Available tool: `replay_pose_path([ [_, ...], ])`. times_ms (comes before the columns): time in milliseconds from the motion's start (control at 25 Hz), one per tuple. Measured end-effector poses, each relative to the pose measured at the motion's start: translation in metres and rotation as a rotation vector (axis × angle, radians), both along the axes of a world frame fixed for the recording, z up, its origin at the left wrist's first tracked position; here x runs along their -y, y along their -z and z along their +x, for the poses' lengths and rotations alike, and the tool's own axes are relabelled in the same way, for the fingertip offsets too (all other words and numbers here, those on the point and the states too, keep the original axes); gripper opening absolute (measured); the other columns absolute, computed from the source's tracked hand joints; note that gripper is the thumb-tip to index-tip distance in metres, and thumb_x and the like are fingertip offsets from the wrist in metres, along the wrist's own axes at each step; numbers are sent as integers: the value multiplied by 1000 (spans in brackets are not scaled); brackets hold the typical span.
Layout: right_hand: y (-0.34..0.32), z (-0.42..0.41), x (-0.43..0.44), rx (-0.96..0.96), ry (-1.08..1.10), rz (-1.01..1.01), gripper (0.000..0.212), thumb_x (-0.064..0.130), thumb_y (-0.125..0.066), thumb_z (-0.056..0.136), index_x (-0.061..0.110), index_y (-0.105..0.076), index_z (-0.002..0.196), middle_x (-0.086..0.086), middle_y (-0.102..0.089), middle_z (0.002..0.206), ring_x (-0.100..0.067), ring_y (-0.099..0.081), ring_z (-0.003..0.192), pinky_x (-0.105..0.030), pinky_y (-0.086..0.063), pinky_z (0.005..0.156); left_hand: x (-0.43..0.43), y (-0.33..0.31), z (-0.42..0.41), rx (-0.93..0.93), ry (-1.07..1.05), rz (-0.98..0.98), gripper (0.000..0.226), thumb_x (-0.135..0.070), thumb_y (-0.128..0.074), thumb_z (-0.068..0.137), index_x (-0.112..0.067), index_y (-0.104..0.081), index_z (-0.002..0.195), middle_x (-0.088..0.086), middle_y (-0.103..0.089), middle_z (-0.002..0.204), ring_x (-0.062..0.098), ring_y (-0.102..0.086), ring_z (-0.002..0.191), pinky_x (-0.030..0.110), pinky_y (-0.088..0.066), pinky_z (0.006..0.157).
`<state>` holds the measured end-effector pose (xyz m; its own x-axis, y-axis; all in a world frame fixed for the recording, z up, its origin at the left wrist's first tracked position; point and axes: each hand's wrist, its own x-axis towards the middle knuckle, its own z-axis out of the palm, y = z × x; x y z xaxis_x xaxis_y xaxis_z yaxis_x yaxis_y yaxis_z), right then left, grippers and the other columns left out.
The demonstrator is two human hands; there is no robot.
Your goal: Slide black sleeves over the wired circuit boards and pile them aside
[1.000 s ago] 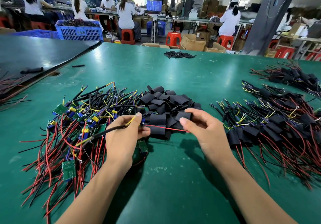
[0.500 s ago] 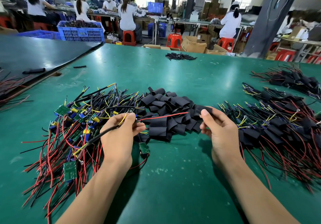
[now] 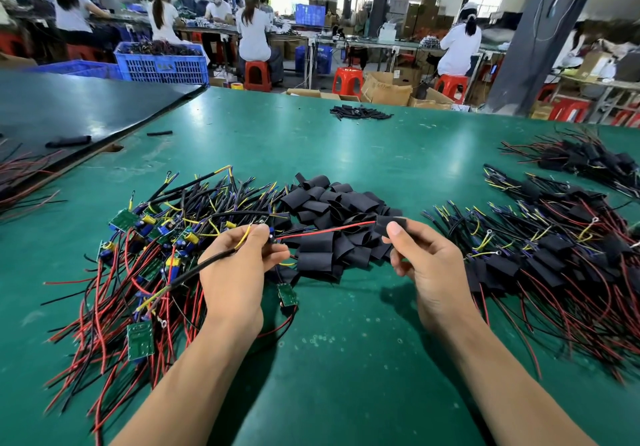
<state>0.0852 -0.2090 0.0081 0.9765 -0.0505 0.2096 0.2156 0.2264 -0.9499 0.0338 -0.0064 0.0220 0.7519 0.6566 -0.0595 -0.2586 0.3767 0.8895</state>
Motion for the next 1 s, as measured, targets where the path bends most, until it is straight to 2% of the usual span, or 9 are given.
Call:
replay_pose_path([
  [240, 5, -1, -3, -4, -32, -81, 8, 22, -75, 86, 26, -79, 91, -4, -66, 71, -9, -49, 55, -18, -39, 49, -1, 0, -1, 11, 6, 7, 8, 0, -65, 92, 2, -61, 85, 2, -62, 55, 19, -66, 52, 23, -56, 55],
  [480, 9, -2, -6, -13, -82, -99, 8, 27, -76, 85, 25, -78, 93, -2, -66, 69, -11, -49, 54, -17, -39, 50, 1, -3, -4, 61, 96, -33, 9, 2, -64, 91, -2, -64, 83, 6, -64, 63, 22, -67, 56, 24, -57, 59],
  [600, 8, -3, -6, -11, -78, -85, 11, 29, -76, 84, 25, -78, 94, -2, -67, 72, -11, -51, 56, -17, -40, 50, 0, -5, -3, 98, 75, -68, 11, 3, -63, 91, -3, -63, 81, 5, -65, 65, 22, -67, 58, 24, -57, 61],
  [760, 5, -3, -4, -30, -30, -89, 7, 23, -75, 87, 29, -79, 90, -1, -68, 72, -11, -51, 56, -17, -41, 51, 0, -6, -3, 131, 56, -55, 14, 3, -64, 90, -5, -62, 79, 2, -66, 66, 21, -67, 60, 24, -58, 63],
  [1000, 4, -4, -4, -78, -12, -77, 4, 25, -76, 85, 28, -79, 87, 0, -70, 75, -11, -50, 56, -17, -40, 50, -3, -7, -3, 157, 18, -53, 17, 4, -64, 90, -8, -64, 78, 2, -67, 67, 22, -67, 62, 25, -57, 65],
])
